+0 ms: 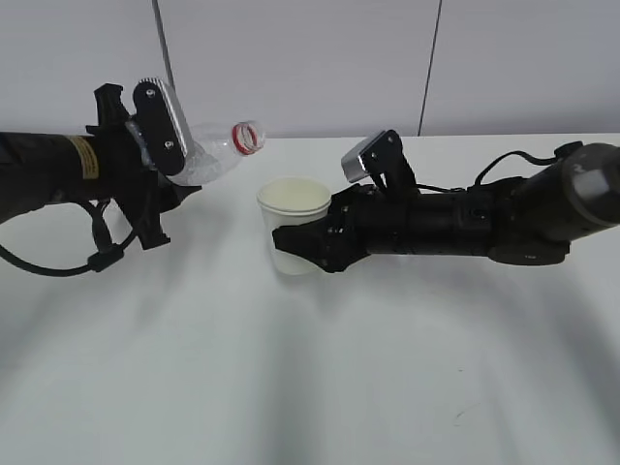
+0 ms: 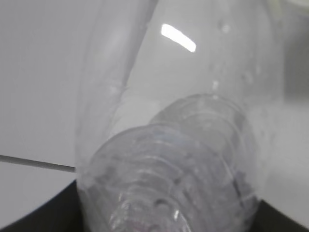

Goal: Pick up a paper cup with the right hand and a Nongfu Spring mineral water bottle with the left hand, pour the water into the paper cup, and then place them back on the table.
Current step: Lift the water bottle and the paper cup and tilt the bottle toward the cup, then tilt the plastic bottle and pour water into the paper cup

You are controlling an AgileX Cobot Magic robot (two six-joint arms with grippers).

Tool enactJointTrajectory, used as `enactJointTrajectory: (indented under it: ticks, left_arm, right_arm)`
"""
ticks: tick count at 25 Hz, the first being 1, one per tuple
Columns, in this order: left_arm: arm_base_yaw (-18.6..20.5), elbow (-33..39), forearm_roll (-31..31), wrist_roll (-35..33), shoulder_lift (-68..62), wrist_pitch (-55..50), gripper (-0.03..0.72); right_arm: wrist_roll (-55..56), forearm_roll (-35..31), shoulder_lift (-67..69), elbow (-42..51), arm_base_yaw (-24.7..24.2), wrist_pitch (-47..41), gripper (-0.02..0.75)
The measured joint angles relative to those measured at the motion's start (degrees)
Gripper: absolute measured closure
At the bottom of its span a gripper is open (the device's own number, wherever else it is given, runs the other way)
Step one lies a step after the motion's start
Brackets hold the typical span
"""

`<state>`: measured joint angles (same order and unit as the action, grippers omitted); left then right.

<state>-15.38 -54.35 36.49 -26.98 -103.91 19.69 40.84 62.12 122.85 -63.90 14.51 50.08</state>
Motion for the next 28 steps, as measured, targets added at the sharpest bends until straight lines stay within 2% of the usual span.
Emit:
enactJointTrajectory:
  ticks: [9, 28]
  left_arm:
    - [0.00, -1.81, 0.00, -4.12, 0.00, -3.70, 0.300]
    - [-0.83, -3.40, 0.00, -13.85, 0.00, -7.31, 0.300]
  right_arm:
    - [4.43, 5.84, 0.00, -2.04, 0.92, -1.13, 0.213]
    - [5.29, 6.36, 0.00, -3.34, 2.02, -3.96, 0.213]
